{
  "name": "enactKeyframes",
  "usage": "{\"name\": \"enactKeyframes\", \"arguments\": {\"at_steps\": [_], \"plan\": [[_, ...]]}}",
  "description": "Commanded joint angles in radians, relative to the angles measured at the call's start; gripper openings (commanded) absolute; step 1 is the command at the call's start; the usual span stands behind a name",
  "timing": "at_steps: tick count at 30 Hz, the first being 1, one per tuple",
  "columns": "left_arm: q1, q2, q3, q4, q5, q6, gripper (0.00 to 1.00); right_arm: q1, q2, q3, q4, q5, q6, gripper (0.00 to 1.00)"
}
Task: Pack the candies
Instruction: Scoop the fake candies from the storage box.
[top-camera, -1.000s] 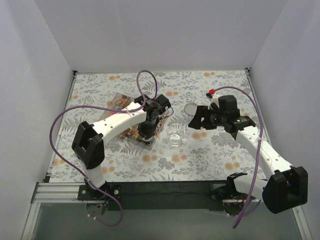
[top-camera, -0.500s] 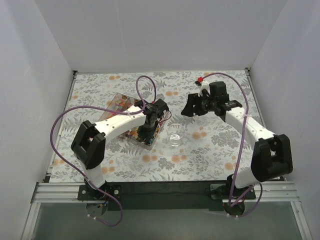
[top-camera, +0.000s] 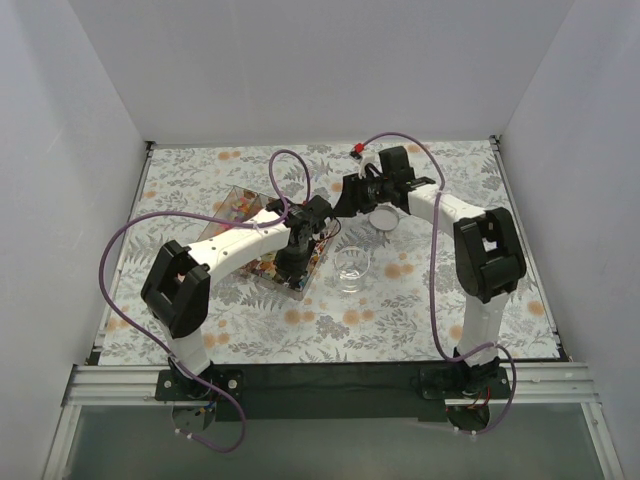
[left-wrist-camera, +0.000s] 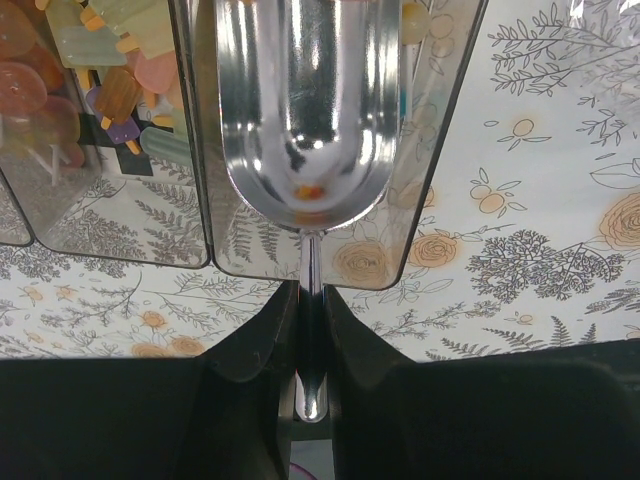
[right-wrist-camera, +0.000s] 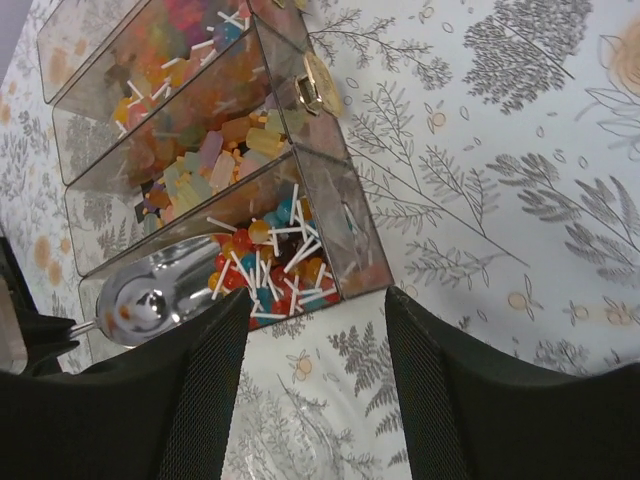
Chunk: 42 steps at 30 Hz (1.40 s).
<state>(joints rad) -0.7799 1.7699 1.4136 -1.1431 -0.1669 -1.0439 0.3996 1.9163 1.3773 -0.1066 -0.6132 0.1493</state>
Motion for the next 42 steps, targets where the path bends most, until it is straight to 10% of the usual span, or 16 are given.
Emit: {"name": "enactKeyframes", "arguments": {"at_steps": [1,8,28,42], "plan": [[0.008,-0.03,0.031,-0.001,0.027,0.005,0.0,0.022,0.077,0.091,0.05,-0.085,-0.014,0.62],[0.01,-0.004,0.067,-0.018,0.029,0.008,0.0,0.041,0.168,0.134,0.093,-0.14,0.021,0.57],[0.037,0.137,0.176,-0.035,0.05,0.042,0.0,0.059,0.211,0.131,0.094,-0.184,0.01,0.02],[0.056,0.226,0.209,0.057,0.07,0.048,0.0,0.079,0.202,0.106,0.094,-0.18,-0.002,0.01]]}}
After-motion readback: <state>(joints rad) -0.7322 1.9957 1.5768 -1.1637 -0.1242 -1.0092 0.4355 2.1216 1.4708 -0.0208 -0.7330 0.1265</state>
